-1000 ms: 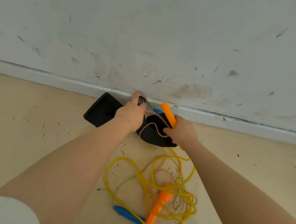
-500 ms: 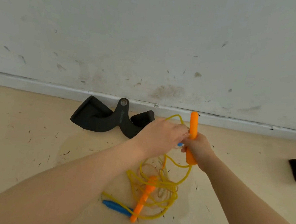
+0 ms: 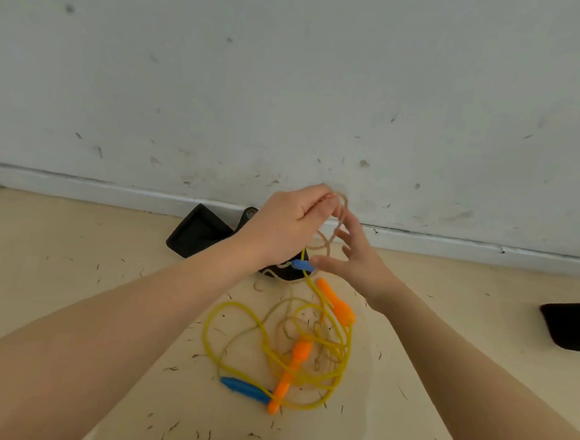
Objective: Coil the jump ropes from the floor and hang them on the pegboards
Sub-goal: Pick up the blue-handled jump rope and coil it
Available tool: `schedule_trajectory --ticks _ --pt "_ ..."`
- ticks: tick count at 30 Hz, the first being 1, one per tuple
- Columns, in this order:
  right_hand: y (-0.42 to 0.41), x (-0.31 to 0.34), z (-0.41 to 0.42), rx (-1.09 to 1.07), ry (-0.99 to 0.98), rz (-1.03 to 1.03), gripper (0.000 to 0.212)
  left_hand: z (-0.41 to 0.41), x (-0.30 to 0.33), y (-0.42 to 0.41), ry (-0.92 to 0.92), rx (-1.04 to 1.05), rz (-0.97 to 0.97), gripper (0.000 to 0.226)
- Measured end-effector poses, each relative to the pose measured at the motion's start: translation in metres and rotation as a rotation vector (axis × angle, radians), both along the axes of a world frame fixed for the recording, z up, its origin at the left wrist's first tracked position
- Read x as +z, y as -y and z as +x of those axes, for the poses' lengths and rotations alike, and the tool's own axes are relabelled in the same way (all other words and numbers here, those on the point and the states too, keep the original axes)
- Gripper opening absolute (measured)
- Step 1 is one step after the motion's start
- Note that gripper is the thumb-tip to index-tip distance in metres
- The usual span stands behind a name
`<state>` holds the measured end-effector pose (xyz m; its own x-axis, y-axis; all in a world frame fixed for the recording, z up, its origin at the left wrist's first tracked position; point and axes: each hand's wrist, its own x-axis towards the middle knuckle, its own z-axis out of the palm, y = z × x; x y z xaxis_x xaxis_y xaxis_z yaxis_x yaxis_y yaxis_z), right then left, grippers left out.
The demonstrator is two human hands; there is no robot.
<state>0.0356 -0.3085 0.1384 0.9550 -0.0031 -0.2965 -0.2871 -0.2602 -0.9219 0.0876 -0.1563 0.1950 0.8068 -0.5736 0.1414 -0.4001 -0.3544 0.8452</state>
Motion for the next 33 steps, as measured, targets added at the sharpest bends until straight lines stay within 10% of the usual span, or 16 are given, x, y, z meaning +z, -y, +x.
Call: schedule_trajectory --ticks 4,10,18,24,28,33 --pt "-0.031 0.051 0.011 0.188 0.031 0.105 0.011 -0.001 0.031 -0.015 0.085 0.069 -0.033 0.013" --pt "-0.034 0.148 0.031 -0.174 -0.104 0.273 0.035 0.022 0.11 -0.056 0.365 0.334 0.321 0.015" --pt "-0.033 0.31 0.04 -0.508 -0.099 0.481 0.035 0.031 0.259 -0.143 -0.09 0.559 0.22 0.05" --pt "-0.08 0.418 0.027 -0.291 -0.238 0.045 0.019 -0.002 0.372 -0.174 -0.698 0.42 -0.574 0.045" --pt "-0.106 0.491 0.021 -0.213 -0.251 -0.057 0.035 -0.027 0.452 -0.196 -0.682 0.415 -1.062 0.034" --pt "-0.103 0.567 0.004 -0.191 -0.295 -0.165 0.03 -0.042 0.538 -0.219 -0.543 0.633 -1.216 0.033"
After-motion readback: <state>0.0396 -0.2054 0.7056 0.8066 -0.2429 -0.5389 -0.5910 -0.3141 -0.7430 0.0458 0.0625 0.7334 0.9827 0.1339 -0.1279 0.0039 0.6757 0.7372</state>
